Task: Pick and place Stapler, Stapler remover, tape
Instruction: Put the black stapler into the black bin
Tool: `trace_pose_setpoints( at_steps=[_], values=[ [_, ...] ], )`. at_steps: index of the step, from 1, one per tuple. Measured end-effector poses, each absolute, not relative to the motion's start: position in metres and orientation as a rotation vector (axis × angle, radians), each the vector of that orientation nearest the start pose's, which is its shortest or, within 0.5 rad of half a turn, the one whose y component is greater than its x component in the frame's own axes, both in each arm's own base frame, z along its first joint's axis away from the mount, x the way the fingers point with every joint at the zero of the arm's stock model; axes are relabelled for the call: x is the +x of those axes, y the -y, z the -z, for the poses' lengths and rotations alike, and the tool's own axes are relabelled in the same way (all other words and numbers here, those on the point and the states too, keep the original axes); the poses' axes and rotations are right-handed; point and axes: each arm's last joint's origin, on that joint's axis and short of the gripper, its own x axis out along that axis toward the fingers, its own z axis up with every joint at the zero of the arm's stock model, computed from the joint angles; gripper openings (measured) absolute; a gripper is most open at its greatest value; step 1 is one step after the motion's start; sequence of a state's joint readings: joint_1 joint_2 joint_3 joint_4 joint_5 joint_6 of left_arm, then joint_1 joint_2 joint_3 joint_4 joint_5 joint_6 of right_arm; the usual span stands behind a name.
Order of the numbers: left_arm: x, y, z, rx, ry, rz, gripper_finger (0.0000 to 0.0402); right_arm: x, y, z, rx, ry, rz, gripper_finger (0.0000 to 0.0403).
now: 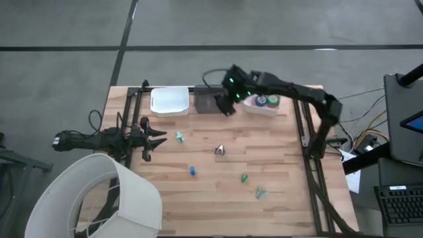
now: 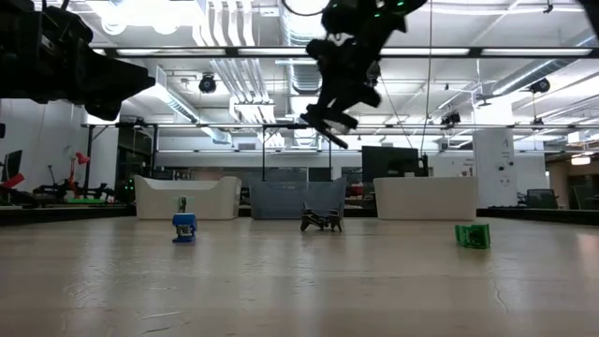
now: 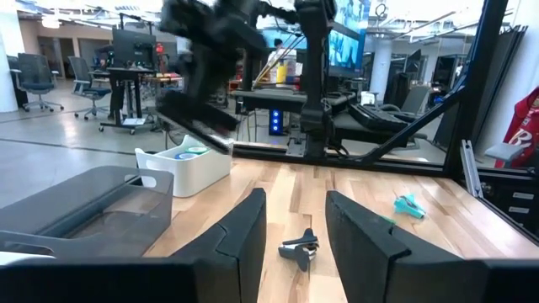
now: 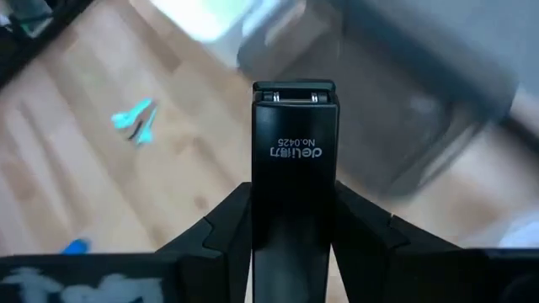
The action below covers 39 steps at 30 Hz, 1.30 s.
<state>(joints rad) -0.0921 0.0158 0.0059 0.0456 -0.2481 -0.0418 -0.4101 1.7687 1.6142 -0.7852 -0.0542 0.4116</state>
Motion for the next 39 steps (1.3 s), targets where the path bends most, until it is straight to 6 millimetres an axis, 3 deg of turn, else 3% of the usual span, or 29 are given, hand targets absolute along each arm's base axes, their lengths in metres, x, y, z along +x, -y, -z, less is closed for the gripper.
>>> trace_pose_setpoints(
  at_steps=[8,15,22,30,39],
  values=[
    [0.098,0.002,-0.169,-0.048,0.038,-0.155,0.0128,0.397,0.214,-0.306,0.318,-0.942,0.427,0.0128],
    [0.098,0.002,-0.169,-0.048,0.038,-0.155,0.0126,0.429,0.253,-0.27,0.136,-1.041,0.344,0.0129],
    [0.098,0.002,-0.169,-0.048,0.037,-0.155,0.0127,0.43,0.257,-0.229,0.01,-1.226,0.358,0.013],
    [0.098,0.002,-0.169,-0.048,0.037,-0.155,0.0128,0.436,0.253,-0.218,-0.163,-1.264,0.221,0.013],
    [0.098,0.002,-0.169,-0.048,0.037,-0.155,0.0129,0.438,0.258,-0.196,-0.205,-1.327,0.208,0.013]
  ],
)
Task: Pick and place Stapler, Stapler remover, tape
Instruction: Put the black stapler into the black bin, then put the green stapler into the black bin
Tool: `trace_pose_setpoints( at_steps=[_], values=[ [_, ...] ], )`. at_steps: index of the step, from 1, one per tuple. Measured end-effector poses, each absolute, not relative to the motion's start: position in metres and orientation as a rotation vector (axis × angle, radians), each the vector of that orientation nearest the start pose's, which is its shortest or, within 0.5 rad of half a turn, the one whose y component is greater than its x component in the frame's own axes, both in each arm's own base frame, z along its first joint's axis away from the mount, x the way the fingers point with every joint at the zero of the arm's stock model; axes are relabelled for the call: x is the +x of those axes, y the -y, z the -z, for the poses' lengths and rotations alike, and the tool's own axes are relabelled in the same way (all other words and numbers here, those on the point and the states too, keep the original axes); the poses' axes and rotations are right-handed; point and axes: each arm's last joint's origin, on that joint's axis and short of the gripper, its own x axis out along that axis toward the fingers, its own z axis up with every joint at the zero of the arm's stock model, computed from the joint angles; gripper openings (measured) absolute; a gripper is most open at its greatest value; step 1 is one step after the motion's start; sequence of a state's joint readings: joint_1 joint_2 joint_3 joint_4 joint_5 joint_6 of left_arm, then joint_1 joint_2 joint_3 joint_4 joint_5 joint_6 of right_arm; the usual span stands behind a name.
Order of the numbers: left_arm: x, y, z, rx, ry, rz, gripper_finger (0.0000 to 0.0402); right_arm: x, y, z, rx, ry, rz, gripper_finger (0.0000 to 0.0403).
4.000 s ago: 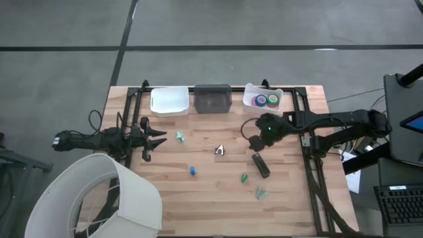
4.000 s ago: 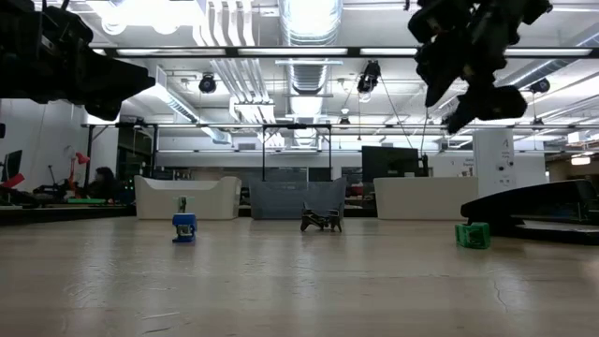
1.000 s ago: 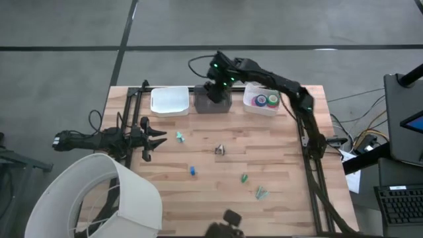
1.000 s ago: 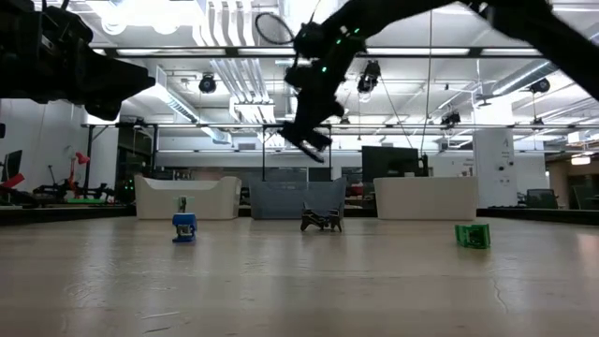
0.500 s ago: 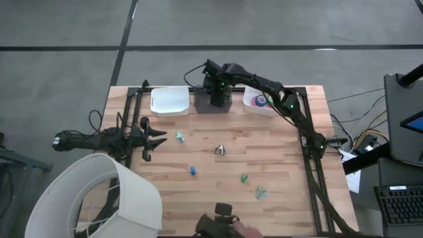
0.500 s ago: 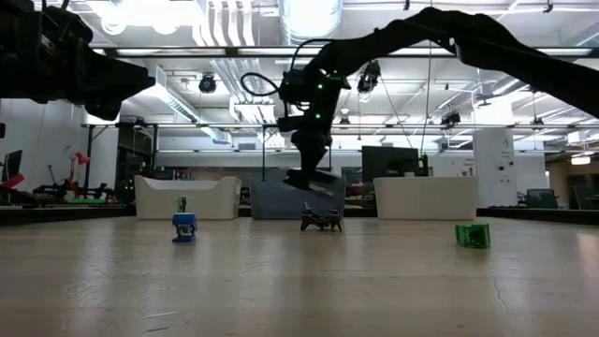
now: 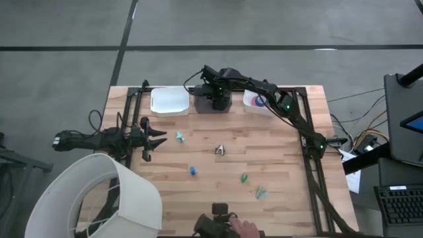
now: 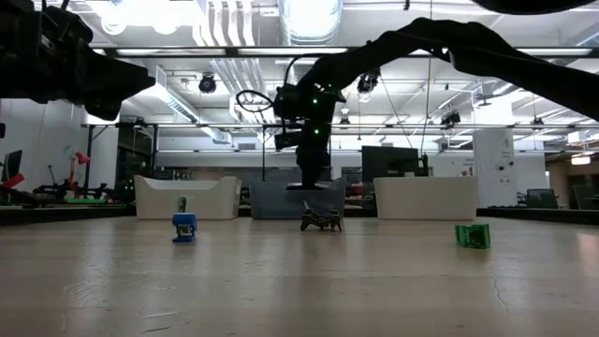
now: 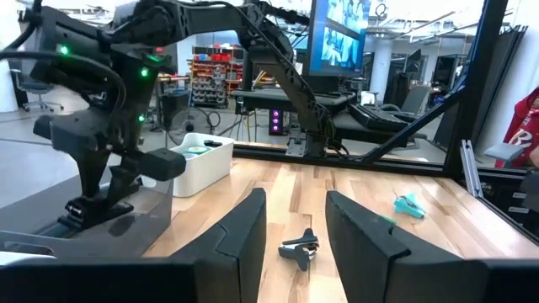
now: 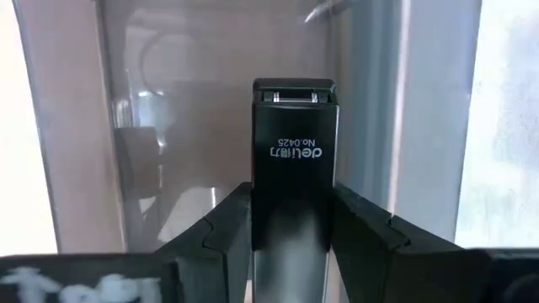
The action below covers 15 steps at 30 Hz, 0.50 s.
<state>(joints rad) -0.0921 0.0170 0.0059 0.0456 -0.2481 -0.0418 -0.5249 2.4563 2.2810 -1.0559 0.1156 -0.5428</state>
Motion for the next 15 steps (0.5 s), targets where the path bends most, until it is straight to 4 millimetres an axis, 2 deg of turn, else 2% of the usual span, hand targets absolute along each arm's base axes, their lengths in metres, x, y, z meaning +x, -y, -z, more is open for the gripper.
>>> trace_pose_setpoints(
  at_steps=[15],
  values=[
    [0.0977,0.0019,-0.1686,-0.048,0.037,-0.155,0.0126,0.4473,0.2604,-0.1961,-0.285,-1.256,0.228,0.0172]
  ],
)
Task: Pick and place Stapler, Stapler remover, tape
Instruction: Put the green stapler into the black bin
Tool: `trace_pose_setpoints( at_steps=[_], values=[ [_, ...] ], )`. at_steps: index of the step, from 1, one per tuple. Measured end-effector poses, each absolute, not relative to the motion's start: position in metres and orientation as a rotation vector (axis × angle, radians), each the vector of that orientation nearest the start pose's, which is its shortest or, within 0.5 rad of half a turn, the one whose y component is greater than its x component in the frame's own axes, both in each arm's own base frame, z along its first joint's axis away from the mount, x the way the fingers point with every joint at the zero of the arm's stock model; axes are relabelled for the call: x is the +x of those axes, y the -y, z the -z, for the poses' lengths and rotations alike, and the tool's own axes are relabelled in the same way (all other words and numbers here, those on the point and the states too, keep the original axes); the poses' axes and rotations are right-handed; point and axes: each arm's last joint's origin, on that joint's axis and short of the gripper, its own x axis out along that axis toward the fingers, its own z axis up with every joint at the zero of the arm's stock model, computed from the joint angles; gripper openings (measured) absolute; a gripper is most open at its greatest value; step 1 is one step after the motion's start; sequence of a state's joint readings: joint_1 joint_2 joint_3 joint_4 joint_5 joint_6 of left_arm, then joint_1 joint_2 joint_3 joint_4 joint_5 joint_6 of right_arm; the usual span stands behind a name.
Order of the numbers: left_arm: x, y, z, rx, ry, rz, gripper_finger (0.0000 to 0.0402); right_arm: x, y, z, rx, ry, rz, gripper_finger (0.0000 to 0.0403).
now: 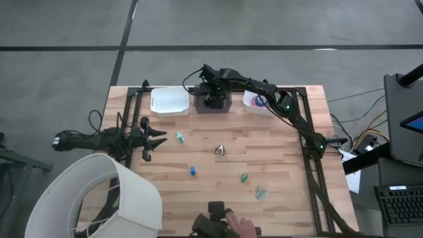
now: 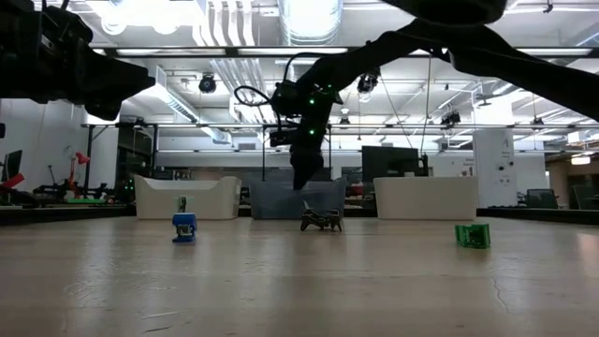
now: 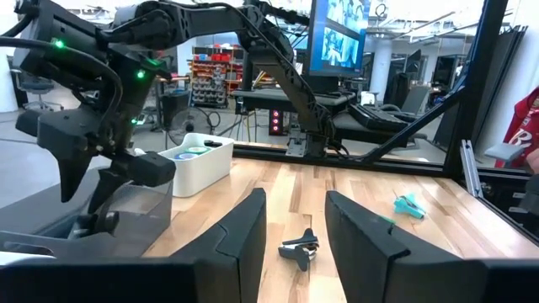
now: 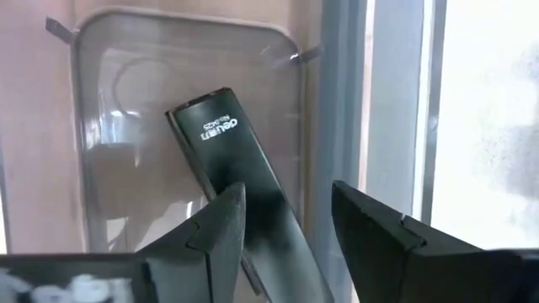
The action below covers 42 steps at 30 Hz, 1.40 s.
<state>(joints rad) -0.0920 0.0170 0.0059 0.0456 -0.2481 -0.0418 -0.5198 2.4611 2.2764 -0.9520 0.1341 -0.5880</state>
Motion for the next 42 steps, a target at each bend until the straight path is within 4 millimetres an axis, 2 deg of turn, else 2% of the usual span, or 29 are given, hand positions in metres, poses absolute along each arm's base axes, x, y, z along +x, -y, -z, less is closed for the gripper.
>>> trace_pose_setpoints(
  at_steps=[3,6,9,16,21,26,28,30,37,42],
  values=[
    [0.098,0.002,-0.169,-0.048,0.037,-0.155,0.0127,0.448,0.26,-0.196,-0.28,-1.261,0.257,0.0182],
    [0.098,0.002,-0.169,-0.048,0.037,-0.155,0.0129,0.449,0.257,-0.2,-0.233,-1.275,0.374,0.0188],
    [0.098,0.002,-0.169,-0.048,0.037,-0.155,0.0127,0.449,0.248,-0.213,-0.185,-1.278,0.446,0.0188],
    [0.098,0.002,-0.169,-0.048,0.037,-0.155,0.0129,0.446,0.22,-0.238,-0.06,-1.283,0.481,0.0172],
    [0.098,0.002,-0.169,-0.048,0.037,-0.156,0.0126,0.44,0.19,-0.249,0.141,-1.33,0.31,0.0155],
    [0.098,0.002,-0.169,-0.048,0.037,-0.155,0.0129,0.45,0.154,-0.252,0.397,-1.287,0.069,0.0141],
    [0.098,0.002,-0.169,-0.048,0.037,-0.155,0.0128,0.453,0.138,-0.253,0.442,-1.294,-0.011,0.0137],
    [0.098,0.002,-0.169,-0.048,0.037,-0.155,0.0126,0.454,0.121,-0.252,0.442,-1.338,-0.041,0.0134],
    [0.098,0.002,-0.169,-0.048,0.037,-0.155,0.0128,0.451,0.059,-0.251,0.259,-1.502,-0.238,0.0115],
    [0.098,0.002,-0.169,-0.048,0.037,-0.156,0.0126,0.447,0.033,-0.256,0.239,-1.532,-0.258,0.0104]
  ],
)
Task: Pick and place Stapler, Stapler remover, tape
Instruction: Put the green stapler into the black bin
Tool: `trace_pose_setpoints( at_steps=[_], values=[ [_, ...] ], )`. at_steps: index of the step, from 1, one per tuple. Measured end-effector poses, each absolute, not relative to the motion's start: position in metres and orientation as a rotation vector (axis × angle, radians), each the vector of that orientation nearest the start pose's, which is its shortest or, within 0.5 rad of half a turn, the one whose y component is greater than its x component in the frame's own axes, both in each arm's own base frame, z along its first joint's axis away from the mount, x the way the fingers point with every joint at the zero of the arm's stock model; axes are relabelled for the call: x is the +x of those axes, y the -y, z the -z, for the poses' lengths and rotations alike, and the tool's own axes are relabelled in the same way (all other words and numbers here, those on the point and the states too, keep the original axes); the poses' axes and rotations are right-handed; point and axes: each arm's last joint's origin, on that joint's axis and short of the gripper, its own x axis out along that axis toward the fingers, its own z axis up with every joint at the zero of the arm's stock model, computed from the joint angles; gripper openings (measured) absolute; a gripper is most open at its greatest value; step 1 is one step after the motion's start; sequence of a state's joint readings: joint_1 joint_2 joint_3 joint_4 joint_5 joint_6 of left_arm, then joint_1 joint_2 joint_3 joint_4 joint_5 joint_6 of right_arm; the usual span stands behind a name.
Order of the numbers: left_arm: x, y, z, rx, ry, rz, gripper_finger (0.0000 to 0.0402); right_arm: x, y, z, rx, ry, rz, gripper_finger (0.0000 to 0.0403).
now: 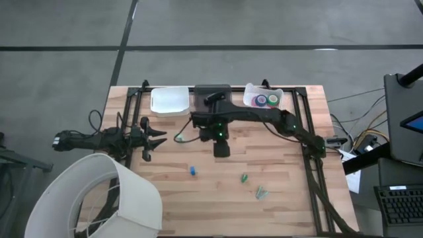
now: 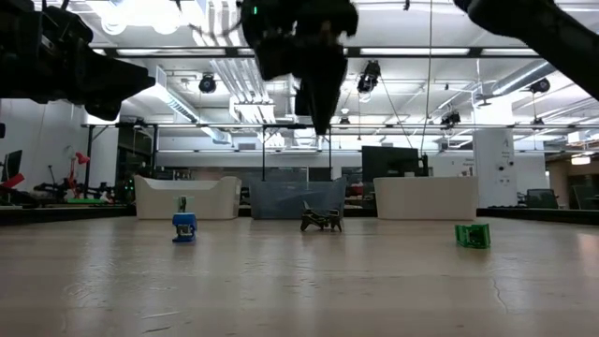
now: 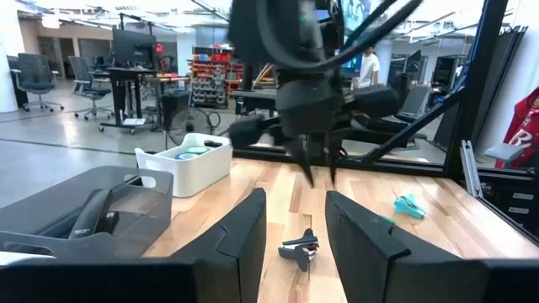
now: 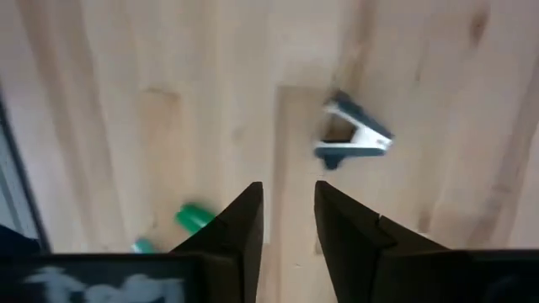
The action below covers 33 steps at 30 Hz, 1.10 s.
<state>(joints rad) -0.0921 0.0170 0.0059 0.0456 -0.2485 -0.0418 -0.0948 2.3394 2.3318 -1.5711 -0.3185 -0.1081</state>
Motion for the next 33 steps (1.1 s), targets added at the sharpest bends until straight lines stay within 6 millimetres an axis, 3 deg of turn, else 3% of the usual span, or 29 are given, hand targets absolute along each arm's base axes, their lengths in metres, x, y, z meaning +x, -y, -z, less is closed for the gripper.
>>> trace_pose_setpoints(
  at_steps=[9,17,25,33],
  values=[
    [0.098,0.002,-0.169,-0.048,0.039,-0.156,0.0126,0.426,-0.003,-0.279,0.177,-1.499,-0.304,0.0083],
    [0.098,0.002,-0.169,-0.048,0.037,-0.156,0.0127,0.382,-0.023,-0.295,0.217,-1.258,-0.269,0.0066],
    [0.098,0.002,-0.169,-0.048,0.038,-0.156,0.0128,0.323,-0.051,-0.263,0.159,-1.315,-0.347,0.0085],
    [0.098,0.002,-0.169,-0.048,0.038,-0.156,0.0128,0.305,-0.079,-0.23,0.023,-1.269,-0.465,0.0157]
  ],
)
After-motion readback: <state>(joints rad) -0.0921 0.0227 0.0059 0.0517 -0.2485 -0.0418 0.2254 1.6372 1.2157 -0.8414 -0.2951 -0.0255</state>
